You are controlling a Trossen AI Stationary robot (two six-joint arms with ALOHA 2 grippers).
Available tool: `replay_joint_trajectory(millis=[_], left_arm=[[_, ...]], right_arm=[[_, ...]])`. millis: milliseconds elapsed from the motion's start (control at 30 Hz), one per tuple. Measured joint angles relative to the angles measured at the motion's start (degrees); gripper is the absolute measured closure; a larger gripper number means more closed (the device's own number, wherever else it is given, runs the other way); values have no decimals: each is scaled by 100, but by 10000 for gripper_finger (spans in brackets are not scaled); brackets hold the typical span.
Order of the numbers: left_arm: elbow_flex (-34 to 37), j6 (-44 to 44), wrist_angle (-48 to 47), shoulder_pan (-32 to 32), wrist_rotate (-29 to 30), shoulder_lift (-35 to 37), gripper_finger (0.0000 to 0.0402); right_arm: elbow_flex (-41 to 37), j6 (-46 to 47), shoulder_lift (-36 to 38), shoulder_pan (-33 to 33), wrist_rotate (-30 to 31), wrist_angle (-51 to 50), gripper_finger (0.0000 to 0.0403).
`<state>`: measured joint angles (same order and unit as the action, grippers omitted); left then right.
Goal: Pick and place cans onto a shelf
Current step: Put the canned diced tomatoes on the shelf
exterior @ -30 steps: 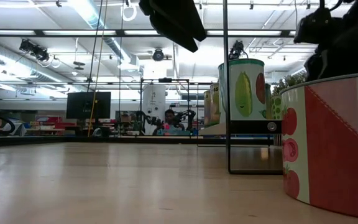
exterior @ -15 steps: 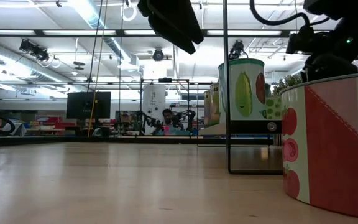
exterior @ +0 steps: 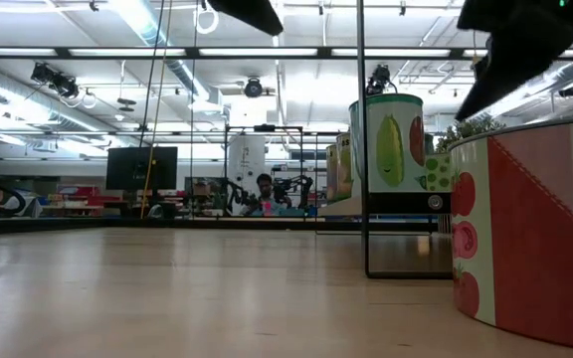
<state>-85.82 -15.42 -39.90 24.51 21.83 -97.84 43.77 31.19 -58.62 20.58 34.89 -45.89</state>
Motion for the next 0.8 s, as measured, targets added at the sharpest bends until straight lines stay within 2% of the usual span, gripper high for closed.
replay_joint_trajectory(millis=[233, 467, 633, 800], left_arm=[[2, -219, -157, 362, -103, -161, 10], [11, 61, 109, 701, -138, -380, 10], [10, -133, 239, 862, -266, -422, 10], [9, -1018, 5, 1173, -491, -420, 12]], right_arm=[[322, -309, 3, 390, 2, 339, 35], [349, -786, -54, 1061, 51, 1709, 35], [349, -869, -170, 1686, 634, 2328, 35], [349, -497, -174, 2018, 1042, 2348, 35]])
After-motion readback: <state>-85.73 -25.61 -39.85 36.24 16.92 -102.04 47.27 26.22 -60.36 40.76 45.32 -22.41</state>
